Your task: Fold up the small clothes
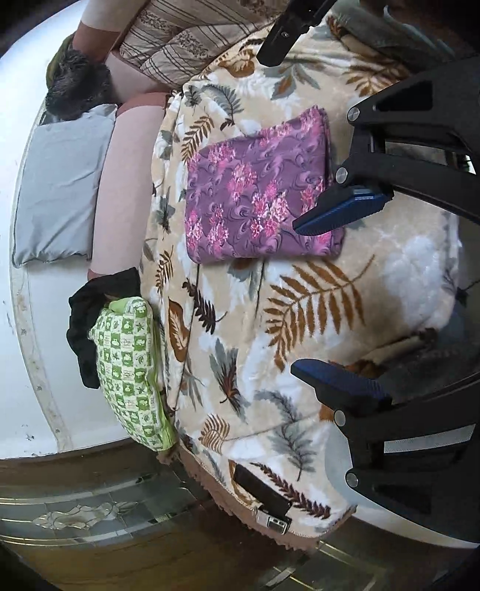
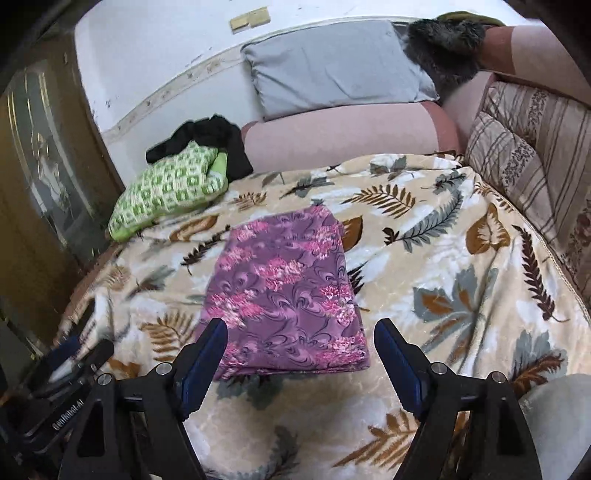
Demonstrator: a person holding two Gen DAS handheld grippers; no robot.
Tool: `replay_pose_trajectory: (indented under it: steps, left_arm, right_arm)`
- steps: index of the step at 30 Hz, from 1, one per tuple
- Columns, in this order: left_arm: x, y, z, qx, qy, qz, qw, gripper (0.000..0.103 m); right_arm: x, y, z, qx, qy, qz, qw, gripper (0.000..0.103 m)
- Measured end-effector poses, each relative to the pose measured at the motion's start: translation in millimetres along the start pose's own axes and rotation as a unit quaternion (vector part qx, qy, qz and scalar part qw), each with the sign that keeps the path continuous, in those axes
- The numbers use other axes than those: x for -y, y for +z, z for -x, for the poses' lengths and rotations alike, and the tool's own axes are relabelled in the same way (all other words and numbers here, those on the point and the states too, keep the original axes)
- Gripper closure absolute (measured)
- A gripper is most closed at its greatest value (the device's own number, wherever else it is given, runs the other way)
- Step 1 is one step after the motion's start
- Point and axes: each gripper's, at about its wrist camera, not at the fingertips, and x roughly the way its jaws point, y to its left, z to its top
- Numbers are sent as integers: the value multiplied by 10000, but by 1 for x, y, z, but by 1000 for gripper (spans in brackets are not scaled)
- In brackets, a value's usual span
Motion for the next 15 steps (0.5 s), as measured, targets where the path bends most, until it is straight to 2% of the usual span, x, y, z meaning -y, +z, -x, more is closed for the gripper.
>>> replay_pose_trajectory:
  steps: [6,12,15]
  left_arm:
    - [5,14,43,143,138,-184,9996,33]
    - [6,24,64,-101,-65,-174,9998,33]
    - [9,27,74,-28,-90,-177,9998,33]
  right_arm:
    - [-9,-5,39,-354,-422,-32,9985,23]
    - [-23,-4,72,-199,-623,214,9976,23]
    - [-25,-2,81,-105,-573,240,9980,23]
